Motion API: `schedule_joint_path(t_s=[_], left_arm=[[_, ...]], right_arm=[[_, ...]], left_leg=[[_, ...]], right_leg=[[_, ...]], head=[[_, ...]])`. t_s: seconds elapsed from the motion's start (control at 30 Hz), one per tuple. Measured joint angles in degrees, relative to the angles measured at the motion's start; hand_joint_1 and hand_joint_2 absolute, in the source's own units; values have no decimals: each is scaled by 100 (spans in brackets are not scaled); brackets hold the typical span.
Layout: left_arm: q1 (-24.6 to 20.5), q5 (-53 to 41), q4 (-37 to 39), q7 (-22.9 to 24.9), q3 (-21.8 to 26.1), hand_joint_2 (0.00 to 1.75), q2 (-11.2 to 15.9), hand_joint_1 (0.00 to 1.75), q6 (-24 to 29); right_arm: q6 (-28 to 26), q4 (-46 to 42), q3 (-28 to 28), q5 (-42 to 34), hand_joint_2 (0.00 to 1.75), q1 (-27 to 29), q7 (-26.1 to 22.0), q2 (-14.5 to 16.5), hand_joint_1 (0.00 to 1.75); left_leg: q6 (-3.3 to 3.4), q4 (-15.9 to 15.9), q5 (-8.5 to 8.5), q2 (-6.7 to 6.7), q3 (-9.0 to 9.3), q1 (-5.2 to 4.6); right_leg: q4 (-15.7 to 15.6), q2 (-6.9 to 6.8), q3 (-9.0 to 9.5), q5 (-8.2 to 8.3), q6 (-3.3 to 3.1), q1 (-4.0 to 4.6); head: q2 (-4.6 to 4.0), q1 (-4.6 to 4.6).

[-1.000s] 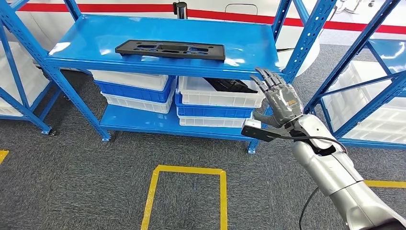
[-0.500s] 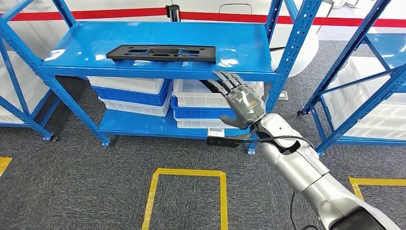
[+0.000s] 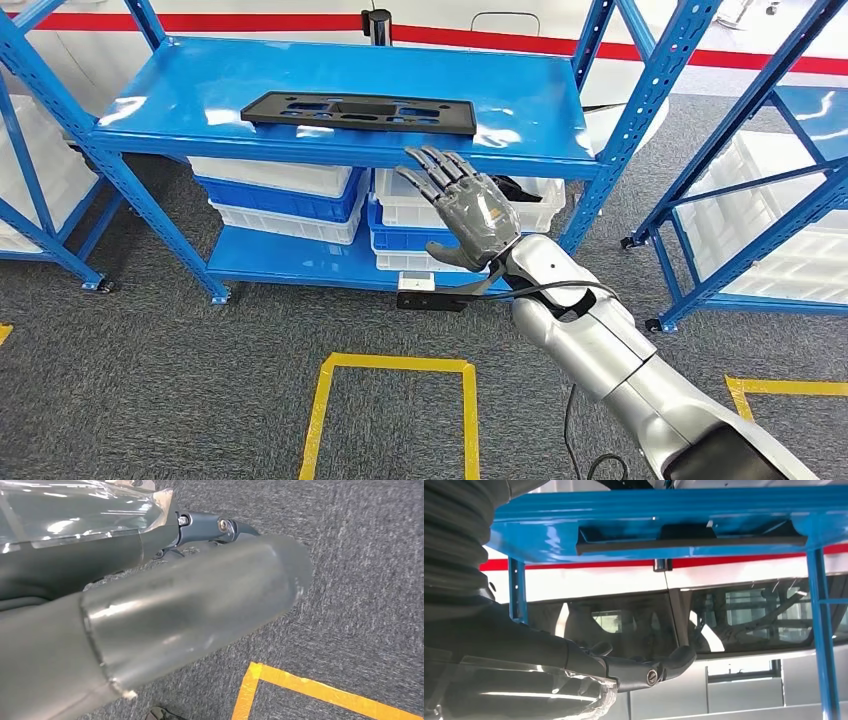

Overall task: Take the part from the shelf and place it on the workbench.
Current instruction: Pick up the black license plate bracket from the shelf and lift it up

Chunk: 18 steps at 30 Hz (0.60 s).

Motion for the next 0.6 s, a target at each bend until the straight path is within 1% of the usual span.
schedule_joint_path(t_s=[0.03, 0.07, 0.1, 0.13, 0.17, 0.2, 0.23, 0.27, 0.3, 0.33, 0.37, 0.4, 0.47, 0.5, 0.53, 0.57, 0.6], left_arm=[[2, 1, 0, -3, 7, 0, -4, 0, -2], [3, 1, 0, -8, 11, 0, -9, 0, -3], [3, 1, 0, -13, 14, 0, -14, 0, -3], [3, 1, 0, -18, 17, 0, -20, 0, -3], [2, 1, 0, -22, 21, 0, -25, 0, -3], [1, 1, 0, -26, 26, 0, -27, 0, -3], [1, -1, 0, -29, 31, 0, -27, 0, -3], [1, -3, 0, -31, 35, 0, -25, 0, -3], [0, -8, -1, -31, 38, 0, -21, 0, -3], [-1, -12, -1, -31, 39, 0, -21, 0, -3], [-3, -15, -2, -31, 42, 0, -17, 0, -3], [-5, -16, -2, -30, 45, 0, -9, 0, -3], [-1, -16, -2, -30, 50, 0, 3, 0, -3], [6, -16, -2, -30, 51, 0, 7, 0, -3], [14, -16, -2, -30, 51, 0, 8, 0, -3], [21, -16, -2, -32, 52, 0, 10, 0, -3], [24, -17, -2, -36, 54, 0, 14, 0, -4]], right_arm=[[4, 10, 18, -7, 175, 5, 1, 3, 0], [9, 19, 30, -14, 175, 5, 3, 5, 0], [15, 24, 36, -21, 175, -1, 6, 11, 0], [24, 26, 39, -25, 175, -15, 8, 17, 0], [34, 26, 44, -29, 175, -31, 11, 34, 0], [43, 27, 50, -31, 175, -43, 13, 51, 0], [49, 30, 58, -33, 175, -51, 15, 63, 0], [51, 32, 65, -36, 175, -54, 20, 75, 0], [52, 35, 68, -38, 175, -59, 25, 84, 0], [52, 37, 70, -42, 175, -69, 30, 96, 0], [51, 37, 72, -45, 175, -84, 36, 113, 0], [51, 37, 76, -48, 175, -98, 40, 133, 0], [52, 44, 98, -53, 175, -113, 45, 161, 0], [53, 49, 115, -57, 175, -112, 46, 169, 0], [53, 55, 131, -65, 175, -110, 48, 174, 0], [53, 58, 143, -75, 175, -110, 49, 179, 0], [53, 59, 150, -84, 175, -113, 50, 184, 0]], left_leg=[[5, 1, -8, -9, 11, -12], [5, 2, -18, -19, 28, -21], [0, 2, -30, -28, 49, -28], [-13, 7, -46, -33, 64, -39], [-33, 14, -67, -34, 72, -53], [-55, 21, -86, -33, 77, -65], [-78, 28, -102, -30, 76, -69], [-99, 30, -114, -27, 77, -66], [-123, 40, -133, -23, 70, -51], [-153, 98, -180, -20, 46, -38], [-191, 267, -285, -17, -29, -24], [-231, 544, -434, -13, -160, -7], [-300, 1314, -760, -2, -553, 17], [-323, 1583, -822, 2, -719, 29], [-340, 1672, -781, 6, -805, 42], [-350, 1518, -621, 9, -768, 59], [-354, 1174, -391, 11, -629, 77]], right_leg=[[32, 0, -43, 48, 22, 4], [-181, -1, 36, 183, 50, 7], [-575, -3, 210, 367, 69, 10], [-1022, -8, 420, 548, 65, 17], [-1374, -13, 589, 685, 42, 25], [-1595, -15, 694, 765, 12, 33], [-1684, -15, 739, 794, -19, 42], [-1688, -11, 739, 802, -39, 45], [-1700, -8, 750, 808, -60, 25], [-1714, -6, 769, 809, -89, 7], [-1728, -4, 791, 808, -120, -14], [-1739, -4, 815, 803, -148, -34], [-1738, -3, 836, 783, -177, -32], [-1737, -2, 842, 776, -183, -32], [-1736, 1, 850, 768, -188, -33], [-1735, 5, 864, 758, -187, -35], [-1735, 9, 885, 743, -176, -38]], head=[[0, 2], [0, 2], [0, 4], [0, 9], [0, 5], [0, 4], [0, 4], [0, 2], [0, 8], [0, 1], [0, -12], [0, -21], [0, -37], [0, -34], [0, -36], [0, -35], [0, -34]])
